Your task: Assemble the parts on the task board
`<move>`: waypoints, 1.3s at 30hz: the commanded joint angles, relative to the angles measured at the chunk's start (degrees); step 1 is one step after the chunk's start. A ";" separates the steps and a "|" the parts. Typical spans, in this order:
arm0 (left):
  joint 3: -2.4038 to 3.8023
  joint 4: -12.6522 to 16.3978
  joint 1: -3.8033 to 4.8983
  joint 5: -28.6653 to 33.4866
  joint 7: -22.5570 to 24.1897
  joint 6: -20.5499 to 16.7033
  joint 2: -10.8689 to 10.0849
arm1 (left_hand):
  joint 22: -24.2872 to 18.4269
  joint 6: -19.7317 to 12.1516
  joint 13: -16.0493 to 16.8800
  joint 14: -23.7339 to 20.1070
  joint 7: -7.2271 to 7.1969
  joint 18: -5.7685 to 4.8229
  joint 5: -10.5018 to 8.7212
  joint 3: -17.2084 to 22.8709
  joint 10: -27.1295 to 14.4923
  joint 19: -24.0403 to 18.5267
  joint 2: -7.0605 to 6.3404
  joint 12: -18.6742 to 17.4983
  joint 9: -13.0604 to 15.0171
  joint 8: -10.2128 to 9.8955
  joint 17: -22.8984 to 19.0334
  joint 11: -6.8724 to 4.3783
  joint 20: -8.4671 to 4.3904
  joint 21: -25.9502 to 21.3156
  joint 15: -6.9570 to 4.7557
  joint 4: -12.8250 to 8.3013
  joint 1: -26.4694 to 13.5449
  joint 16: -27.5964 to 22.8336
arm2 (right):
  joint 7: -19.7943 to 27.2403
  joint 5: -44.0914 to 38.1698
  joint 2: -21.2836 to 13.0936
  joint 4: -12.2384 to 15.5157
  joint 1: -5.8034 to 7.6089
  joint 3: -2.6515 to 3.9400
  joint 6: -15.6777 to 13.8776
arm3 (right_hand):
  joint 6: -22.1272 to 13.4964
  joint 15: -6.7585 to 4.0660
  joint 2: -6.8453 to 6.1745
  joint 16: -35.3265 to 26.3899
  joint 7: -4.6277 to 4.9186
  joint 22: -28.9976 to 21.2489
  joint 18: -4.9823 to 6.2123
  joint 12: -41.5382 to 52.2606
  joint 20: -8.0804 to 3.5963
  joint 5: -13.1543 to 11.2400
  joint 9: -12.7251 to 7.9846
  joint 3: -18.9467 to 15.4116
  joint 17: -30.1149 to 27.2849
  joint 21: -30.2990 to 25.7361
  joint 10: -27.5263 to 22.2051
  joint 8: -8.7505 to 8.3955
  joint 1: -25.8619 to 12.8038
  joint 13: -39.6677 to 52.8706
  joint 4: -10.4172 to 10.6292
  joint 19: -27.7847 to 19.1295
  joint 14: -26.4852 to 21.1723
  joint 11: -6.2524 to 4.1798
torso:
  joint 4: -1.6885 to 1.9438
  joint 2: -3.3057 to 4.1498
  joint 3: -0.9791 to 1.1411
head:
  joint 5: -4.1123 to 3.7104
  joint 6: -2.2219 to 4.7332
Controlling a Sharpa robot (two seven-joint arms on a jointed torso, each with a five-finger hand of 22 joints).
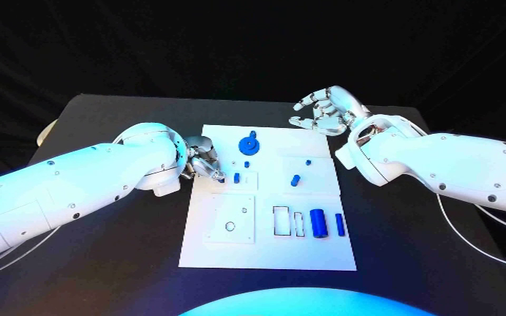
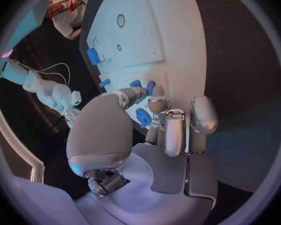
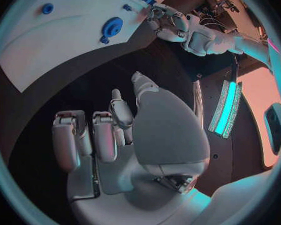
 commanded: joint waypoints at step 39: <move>-0.21 -1.51 -0.22 2.60 0.13 1.04 1.15 | -0.20 2.27 1.54 4.72 -1.53 -0.53 -1.75 -0.32 1.48 0.71 0.54 0.59 -0.77 -1.85 10.33 -0.88 -0.75 -0.47 -0.95 -4.56 -6.41 0.50 | 0.73 -0.09 -0.02 -0.02 -0.03 0.01 0.10 | -0.40 0.11 -0.05 -0.37 -0.02 13.40 0.01 -0.47 0.12 0.23 -0.22 -0.46 9.75 -0.30 -0.17 -0.10 -0.72 -0.23 0.05 4.54 4.60 -0.09 | -0.04 -0.03 0.00 | -0.12 -0.22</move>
